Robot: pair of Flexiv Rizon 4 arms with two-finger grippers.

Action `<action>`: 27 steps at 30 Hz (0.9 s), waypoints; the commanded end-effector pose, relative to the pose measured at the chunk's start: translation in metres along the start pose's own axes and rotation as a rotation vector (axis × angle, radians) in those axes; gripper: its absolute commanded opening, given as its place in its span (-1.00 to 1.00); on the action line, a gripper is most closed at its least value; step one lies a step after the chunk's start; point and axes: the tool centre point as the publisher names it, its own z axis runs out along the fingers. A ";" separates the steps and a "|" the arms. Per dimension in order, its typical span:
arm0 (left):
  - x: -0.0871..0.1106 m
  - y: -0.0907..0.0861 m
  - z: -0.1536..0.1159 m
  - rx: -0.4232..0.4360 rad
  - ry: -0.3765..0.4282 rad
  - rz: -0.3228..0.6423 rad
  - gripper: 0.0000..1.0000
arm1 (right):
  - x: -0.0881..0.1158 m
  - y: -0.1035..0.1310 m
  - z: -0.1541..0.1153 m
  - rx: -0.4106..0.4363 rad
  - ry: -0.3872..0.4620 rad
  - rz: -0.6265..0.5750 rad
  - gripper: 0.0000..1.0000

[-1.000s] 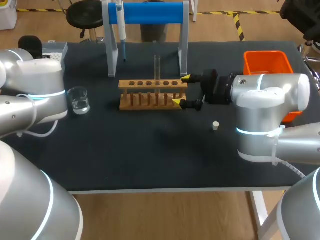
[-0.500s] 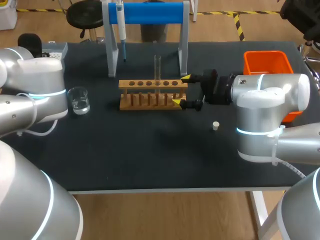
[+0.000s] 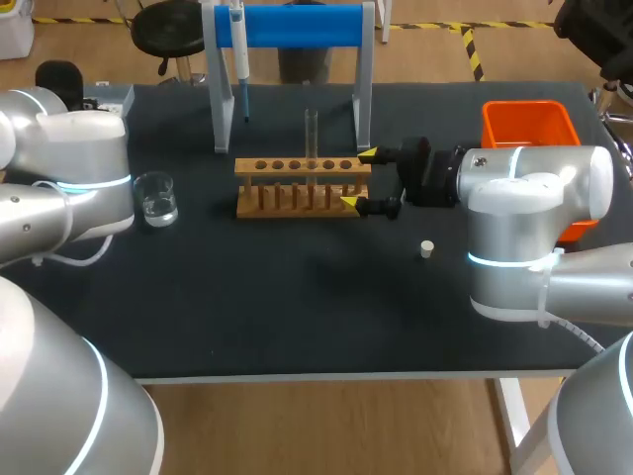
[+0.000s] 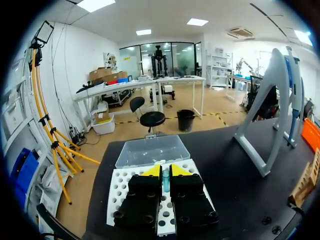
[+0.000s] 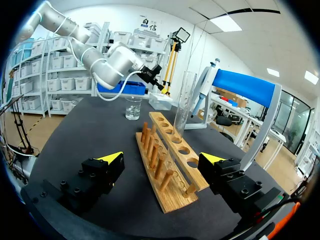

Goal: Invert the test tube, pick up the pipette, mount the tip to pipette, aspirate from beaker and dispense into the tube, eject the tip, return the pipette, and cap with the stopper.

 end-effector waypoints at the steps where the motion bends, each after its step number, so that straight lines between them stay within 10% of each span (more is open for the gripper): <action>1: 0.000 -0.004 -0.003 -0.008 -0.002 0.004 -1.00 | 0.001 0.000 0.000 0.001 -0.003 0.000 1.00; 27: -0.001 -0.028 -0.021 0.034 -0.038 0.050 -1.00 | 0.001 0.000 0.000 0.001 -0.003 0.000 1.00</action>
